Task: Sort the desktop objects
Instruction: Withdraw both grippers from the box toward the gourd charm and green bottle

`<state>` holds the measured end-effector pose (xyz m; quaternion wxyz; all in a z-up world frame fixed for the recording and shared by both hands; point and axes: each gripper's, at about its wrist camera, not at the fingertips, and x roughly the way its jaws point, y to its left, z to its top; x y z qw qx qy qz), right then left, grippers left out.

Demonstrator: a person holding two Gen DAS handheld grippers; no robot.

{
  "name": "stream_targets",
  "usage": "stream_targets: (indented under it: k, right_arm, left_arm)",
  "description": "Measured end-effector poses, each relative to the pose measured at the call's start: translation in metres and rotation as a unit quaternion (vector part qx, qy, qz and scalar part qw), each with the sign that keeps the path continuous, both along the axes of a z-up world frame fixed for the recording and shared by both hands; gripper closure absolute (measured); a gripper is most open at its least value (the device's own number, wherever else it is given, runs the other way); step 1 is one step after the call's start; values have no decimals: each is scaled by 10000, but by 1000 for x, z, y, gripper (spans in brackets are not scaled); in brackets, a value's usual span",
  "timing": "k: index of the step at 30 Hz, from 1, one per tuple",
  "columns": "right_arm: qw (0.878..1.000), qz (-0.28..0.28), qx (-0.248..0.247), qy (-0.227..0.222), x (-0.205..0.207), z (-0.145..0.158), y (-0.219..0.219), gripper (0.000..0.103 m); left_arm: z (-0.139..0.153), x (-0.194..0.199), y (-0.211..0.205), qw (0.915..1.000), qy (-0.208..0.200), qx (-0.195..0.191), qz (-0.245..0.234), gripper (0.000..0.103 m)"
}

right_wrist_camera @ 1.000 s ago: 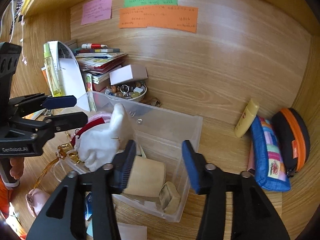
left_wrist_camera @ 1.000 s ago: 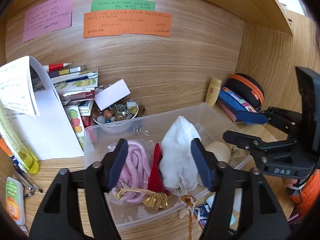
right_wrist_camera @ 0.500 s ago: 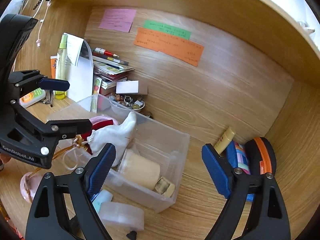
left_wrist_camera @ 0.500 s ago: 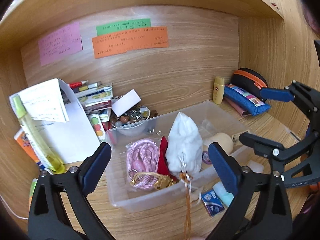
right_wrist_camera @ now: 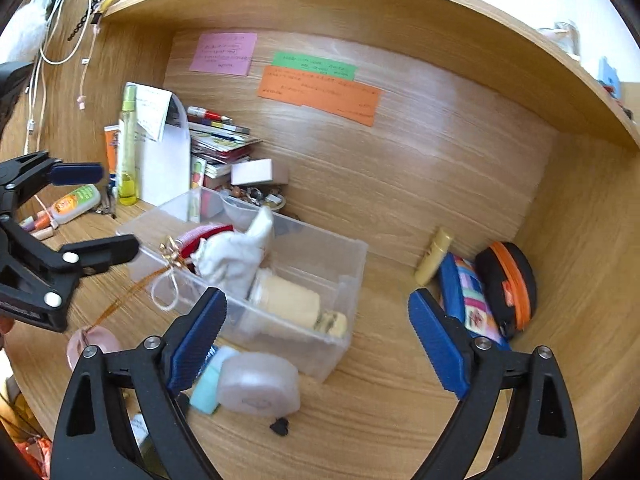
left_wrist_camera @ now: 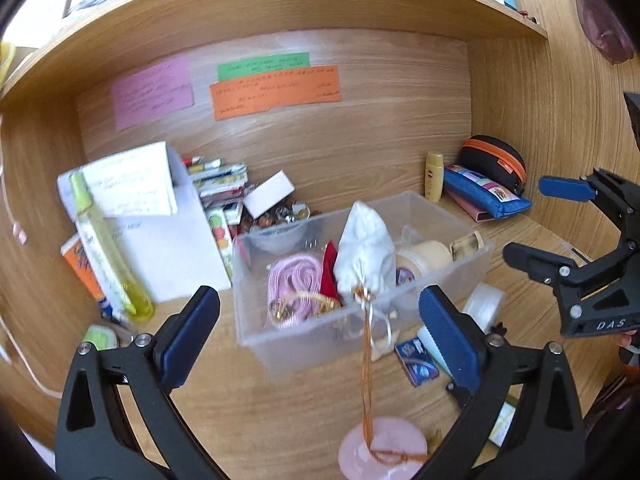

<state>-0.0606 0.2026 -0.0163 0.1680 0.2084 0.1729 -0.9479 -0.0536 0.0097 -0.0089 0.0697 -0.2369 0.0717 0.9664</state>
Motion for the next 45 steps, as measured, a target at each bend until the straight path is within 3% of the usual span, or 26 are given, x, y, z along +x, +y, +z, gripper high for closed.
stream_targets:
  k: [14, 23, 33, 40, 45]
  right_arm:
    - [9960, -621, -559, -315, 26, -30, 36, 4]
    - [9954, -521, -662, -450, 32, -37, 38, 2]
    - [9952, -386, -666, -598, 35, -44, 34, 2]
    - [9952, -358, -666, -620, 36, -46, 34, 2]
    - [9945, -335, -697, -709, 33, -49, 33, 2]
  left_arm:
    - [-41, 38, -16, 9978, -543, 200, 336, 2]
    - [-58, 59, -10, 9958, -776, 316, 379, 2]
    - [-76, 71, 8, 9951, -959, 5, 227, 2]
    - [-86, 62, -22, 9883, -1405, 489, 326, 2]
    - [-95, 57, -24, 9845, -1655, 508, 284, 2]
